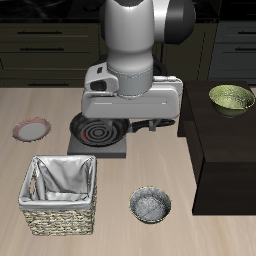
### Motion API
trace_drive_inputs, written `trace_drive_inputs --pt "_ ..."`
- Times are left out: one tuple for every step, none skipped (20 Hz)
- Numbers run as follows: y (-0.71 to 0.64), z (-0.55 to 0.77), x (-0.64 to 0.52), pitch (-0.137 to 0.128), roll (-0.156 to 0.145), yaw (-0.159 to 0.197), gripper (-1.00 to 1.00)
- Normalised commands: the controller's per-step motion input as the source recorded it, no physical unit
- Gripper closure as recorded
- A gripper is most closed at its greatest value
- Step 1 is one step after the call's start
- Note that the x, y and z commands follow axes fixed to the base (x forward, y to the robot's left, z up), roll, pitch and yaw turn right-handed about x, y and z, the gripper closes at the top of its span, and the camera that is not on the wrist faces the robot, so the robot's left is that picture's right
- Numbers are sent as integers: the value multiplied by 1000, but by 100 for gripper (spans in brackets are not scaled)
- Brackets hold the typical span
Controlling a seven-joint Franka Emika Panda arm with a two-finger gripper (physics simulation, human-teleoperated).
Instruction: Place the black bowl in the basket
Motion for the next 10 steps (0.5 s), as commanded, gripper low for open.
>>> trace_drive_inputs --pt "93 -106 280 11 -50 -8 -100" --pt "17 -36 87 3 3 -4 -100" --pt "14 -38 132 -2 -15 5 -100" --pt "50 -74 101 24 -44 -24 -100" --pt "37 -44 64 -1 7 17 -100" --pt "36 -56 76 -8 -52 4 -100" --pt "335 -227 83 46 -25 11 -100" --pt "184 -82 -26 -3 47 -15 -100" --pt "234 -112 -17 41 41 -12 -100" --pt "140 -53 -60 -14 16 11 -100"
